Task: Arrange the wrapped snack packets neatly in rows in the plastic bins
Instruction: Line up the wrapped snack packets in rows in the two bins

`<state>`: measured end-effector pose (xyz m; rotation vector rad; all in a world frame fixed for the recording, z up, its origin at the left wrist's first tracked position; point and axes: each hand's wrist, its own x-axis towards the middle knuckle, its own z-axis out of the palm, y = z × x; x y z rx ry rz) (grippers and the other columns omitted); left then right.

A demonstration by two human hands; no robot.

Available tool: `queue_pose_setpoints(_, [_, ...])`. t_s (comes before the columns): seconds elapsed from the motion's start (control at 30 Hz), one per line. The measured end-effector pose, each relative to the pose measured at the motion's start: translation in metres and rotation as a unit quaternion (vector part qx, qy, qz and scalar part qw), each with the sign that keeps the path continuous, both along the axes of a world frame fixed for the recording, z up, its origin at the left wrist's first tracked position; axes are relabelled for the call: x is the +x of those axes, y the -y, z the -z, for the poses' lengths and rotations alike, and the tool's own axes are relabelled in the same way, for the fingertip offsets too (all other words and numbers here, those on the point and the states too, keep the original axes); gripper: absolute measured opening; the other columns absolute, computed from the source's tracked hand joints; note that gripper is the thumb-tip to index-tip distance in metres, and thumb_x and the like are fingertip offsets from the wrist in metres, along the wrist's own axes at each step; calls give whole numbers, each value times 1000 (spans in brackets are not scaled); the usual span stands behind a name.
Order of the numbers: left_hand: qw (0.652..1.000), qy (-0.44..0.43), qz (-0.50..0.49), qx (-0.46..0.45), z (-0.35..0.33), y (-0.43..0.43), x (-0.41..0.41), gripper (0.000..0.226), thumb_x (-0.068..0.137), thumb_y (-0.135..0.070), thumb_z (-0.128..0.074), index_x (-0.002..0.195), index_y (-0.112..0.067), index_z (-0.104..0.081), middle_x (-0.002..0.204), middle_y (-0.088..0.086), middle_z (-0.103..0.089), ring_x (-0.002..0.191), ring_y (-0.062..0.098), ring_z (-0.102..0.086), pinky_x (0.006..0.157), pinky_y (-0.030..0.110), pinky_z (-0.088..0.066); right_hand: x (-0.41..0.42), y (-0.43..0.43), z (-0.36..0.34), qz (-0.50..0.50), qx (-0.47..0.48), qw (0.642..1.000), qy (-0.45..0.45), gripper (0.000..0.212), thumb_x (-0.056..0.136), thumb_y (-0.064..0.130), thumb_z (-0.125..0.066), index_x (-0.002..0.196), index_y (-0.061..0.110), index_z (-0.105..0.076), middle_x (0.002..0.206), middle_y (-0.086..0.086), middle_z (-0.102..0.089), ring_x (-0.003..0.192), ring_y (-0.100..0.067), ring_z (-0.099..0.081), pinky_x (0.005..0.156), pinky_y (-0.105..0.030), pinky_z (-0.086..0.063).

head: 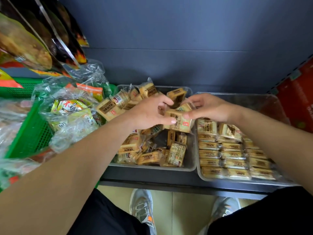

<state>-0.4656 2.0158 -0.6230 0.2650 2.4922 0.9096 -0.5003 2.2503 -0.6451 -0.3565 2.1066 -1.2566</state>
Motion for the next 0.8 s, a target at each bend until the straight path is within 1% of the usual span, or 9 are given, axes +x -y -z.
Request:
queue_pose_setpoints(0.1, [1000,-22,-9,13,-2,-2,-1,29,89,-33,-75,116,-30,-65,114,-18,-66,104,-2,-61,83,15,-41,3,-2,-1,33,-44,997,48,53,77,34,-78,125,16,-63,112,-1,-76,107,-18,-72,98,-39,-55])
queue_pose_setpoints(0.17, [999,-10,-17,32,-5,0,0,23,91,-30,-73,113,-26,-66,110,-14,-67,99,2,-65,78,16,-50,3,-3,0,57,-65,993,74,44,85,31,-74,125,16,-63,114,-3,-75,109,-18,-71,96,-38,-56])
queue_pose_setpoints(0.23, [999,5,-18,45,-9,4,1,20,92,-26,-73,111,-27,-67,107,-13,-67,96,4,-66,81,24,-57,1,-4,0,75,-62,992,75,30,92,21,-70,122,16,-66,112,-4,-75,108,-18,-71,92,-37,-57])
queue_pose_setpoints(0.33, [1000,12,3,13,-16,15,3,18,90,-25,-73,106,-33,-68,106,-18,-66,96,-4,-61,84,21,-45,-1,-9,0,121,-52,989,67,17,97,15,-65,113,15,-70,107,-4,-76,103,-16,-72,83,-32,-61])
queue_pose_setpoints(0.43, [999,38,29,-23,-20,24,6,18,89,-26,-75,103,-36,-69,105,-23,-65,92,-12,-58,80,16,-35,-3,-18,1,152,-53,985,68,16,98,17,-64,111,15,-72,102,-4,-78,102,-15,-73,81,-32,-61])
queue_pose_setpoints(0.57, [993,62,66,-74,-11,14,10,18,87,-26,-78,100,-37,-71,104,-23,-67,98,-7,-60,93,29,-43,-4,-24,4,178,-39,982,57,15,97,18,-65,109,16,-72,100,-3,-78,102,-16,-72,84,-37,-62])
queue_pose_setpoints(0.67, [986,107,93,-83,-8,5,12,17,90,-30,-76,104,-38,-71,104,-22,-72,100,-6,-64,89,24,-43,-4,-24,4,183,-17,982,44,15,97,20,-64,111,18,-72,101,-3,-77,100,-15,-73,85,-37,-62])
queue_pose_setpoints(0.73, [991,79,74,-76,-11,8,10,18,91,-34,-73,109,-37,-71,105,-22,-72,101,-3,-65,88,22,-46,-3,-24,3,189,-8,981,34,17,97,22,-64,112,21,-71,101,-2,-77,100,-15,-72,83,-35,-62])
queue_pose_setpoints(0.8, [999,0,10,-52,-12,17,4,18,92,-35,-71,111,-34,-71,106,-20,-69,102,-3,-63,99,34,-48,-2,-21,2,192,-19,981,19,17,98,26,-63,113,24,-72,101,0,-77,101,-14,-71,84,-33,-61])
